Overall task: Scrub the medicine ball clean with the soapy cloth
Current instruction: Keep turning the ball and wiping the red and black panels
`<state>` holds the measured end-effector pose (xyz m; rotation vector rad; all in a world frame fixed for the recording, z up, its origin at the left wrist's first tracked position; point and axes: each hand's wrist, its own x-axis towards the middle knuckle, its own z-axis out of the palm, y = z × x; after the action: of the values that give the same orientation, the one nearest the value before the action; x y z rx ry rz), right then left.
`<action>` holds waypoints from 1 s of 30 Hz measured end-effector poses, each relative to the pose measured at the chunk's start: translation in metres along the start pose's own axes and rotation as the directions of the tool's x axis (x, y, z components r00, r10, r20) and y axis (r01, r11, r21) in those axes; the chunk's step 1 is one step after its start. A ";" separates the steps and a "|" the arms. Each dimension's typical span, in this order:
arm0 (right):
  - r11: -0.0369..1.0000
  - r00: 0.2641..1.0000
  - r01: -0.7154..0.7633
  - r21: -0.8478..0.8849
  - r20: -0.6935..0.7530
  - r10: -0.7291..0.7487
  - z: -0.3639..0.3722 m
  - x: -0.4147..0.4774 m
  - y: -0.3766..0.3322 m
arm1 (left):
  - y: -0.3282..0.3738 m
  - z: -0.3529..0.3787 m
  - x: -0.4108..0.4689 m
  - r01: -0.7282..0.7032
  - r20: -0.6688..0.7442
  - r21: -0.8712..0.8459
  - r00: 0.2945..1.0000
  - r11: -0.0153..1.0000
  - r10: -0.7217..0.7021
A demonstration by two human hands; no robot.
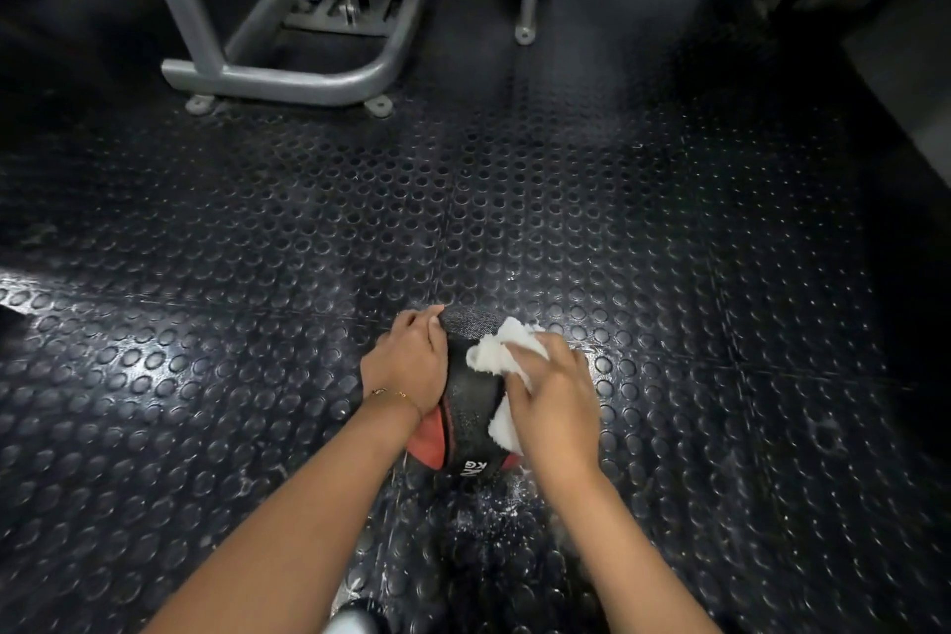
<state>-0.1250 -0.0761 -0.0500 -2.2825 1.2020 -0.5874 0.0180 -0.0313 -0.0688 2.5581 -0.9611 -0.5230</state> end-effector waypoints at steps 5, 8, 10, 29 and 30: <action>0.989 0.992 0.123 -0.076 -0.031 -0.126 0.001 -0.016 -0.002 | 0.004 -0.002 0.006 0.071 0.001 0.042 0.997 0.997 -0.071; 0.973 0.977 0.208 -0.104 -0.025 -0.212 0.004 -0.037 0.003 | 0.007 -0.001 0.007 0.048 -0.008 0.057 0.999 0.997 -0.047; 0.965 0.970 0.237 -0.114 -0.037 -0.242 0.005 -0.036 0.003 | 0.010 0.000 0.008 0.044 -0.009 0.066 0.999 0.997 -0.043; 0.961 0.968 0.212 -0.178 -0.094 -0.231 0.007 0.004 -0.008 | 0.010 -0.003 0.015 0.123 0.022 0.058 0.992 0.991 -0.125; 0.961 0.968 0.212 -0.178 -0.094 -0.231 0.010 0.001 -0.006 | 0.011 -0.005 0.016 0.137 0.021 0.044 0.990 0.990 -0.138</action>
<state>-0.1149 -0.0719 -0.0542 -2.5793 1.0893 -0.7319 0.0250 -0.0486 -0.0633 2.6759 -0.8159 -0.5784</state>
